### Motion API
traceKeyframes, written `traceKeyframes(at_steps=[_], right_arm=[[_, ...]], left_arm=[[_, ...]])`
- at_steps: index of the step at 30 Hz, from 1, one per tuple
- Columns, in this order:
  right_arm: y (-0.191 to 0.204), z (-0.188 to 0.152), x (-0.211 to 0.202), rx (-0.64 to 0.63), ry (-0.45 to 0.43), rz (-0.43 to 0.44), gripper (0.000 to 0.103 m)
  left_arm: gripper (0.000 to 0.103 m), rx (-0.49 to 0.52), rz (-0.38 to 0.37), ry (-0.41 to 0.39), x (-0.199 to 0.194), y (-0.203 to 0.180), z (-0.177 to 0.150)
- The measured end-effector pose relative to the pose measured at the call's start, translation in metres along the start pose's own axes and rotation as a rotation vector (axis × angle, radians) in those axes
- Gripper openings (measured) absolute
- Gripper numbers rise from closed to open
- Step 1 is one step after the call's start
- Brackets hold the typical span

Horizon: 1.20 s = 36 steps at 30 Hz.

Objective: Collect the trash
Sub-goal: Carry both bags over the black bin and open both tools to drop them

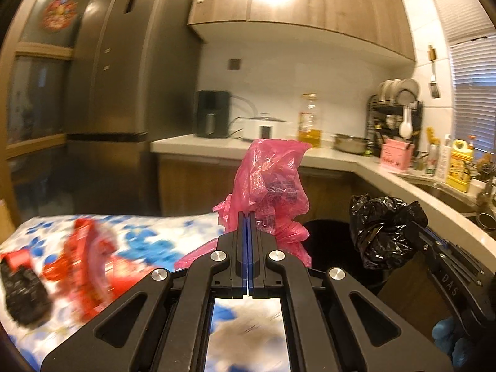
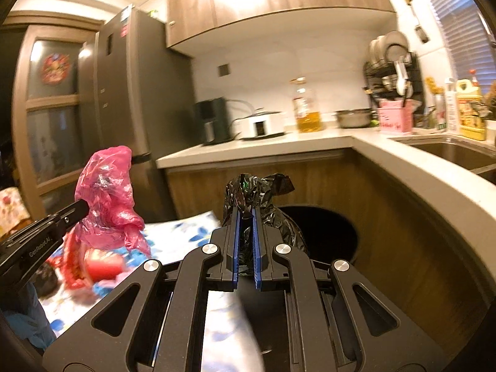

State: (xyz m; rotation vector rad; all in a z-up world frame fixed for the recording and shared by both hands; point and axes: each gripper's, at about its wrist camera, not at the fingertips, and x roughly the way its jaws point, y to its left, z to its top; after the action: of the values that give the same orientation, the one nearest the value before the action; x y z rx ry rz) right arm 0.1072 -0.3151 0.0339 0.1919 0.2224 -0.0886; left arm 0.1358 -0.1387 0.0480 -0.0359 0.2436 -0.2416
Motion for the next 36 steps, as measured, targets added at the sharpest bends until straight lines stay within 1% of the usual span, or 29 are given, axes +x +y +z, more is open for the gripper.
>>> traceKeyframes(at_steps=[3,7,11,16,29,34,35,36], right_arm=[[-0.016,0.004,0.007,0.01,-0.013,-0.032,0.007],[-0.032,0.006,0.02,0.011,-0.01,-0.047,0.007],[-0.044,0.002,0.034,0.012,0.007,-0.052,0.007],[-0.053,-0.003,0.044,0.015,0.02,-0.061,0.007],[-0.067,-0.008,0.067,0.016,0.047,-0.07,0.009],[-0.069,-0.011,0.073,0.021,0.058,-0.069,0.009],[-0.069,-0.011,0.074,0.021,0.061,-0.069,0.009],[-0.07,-0.011,0.075,0.023,0.064,-0.069,0.009]], left_arm=[[0.0,0.007,-0.05,-0.004,0.015,-0.019,0.002],[0.0,0.012,-0.093,0.017,0.041,-0.042,0.001],[0.0,0.018,-0.13,0.054,0.065,-0.054,-0.004],[0.0,0.021,-0.172,0.083,0.085,-0.065,-0.009],[0.0,0.05,-0.196,0.13,0.115,-0.082,-0.024],[0.0,0.056,-0.188,0.144,0.121,-0.082,-0.028],[0.002,0.053,-0.184,0.149,0.123,-0.081,-0.029],[0.009,0.049,-0.182,0.151,0.124,-0.08,-0.029]])
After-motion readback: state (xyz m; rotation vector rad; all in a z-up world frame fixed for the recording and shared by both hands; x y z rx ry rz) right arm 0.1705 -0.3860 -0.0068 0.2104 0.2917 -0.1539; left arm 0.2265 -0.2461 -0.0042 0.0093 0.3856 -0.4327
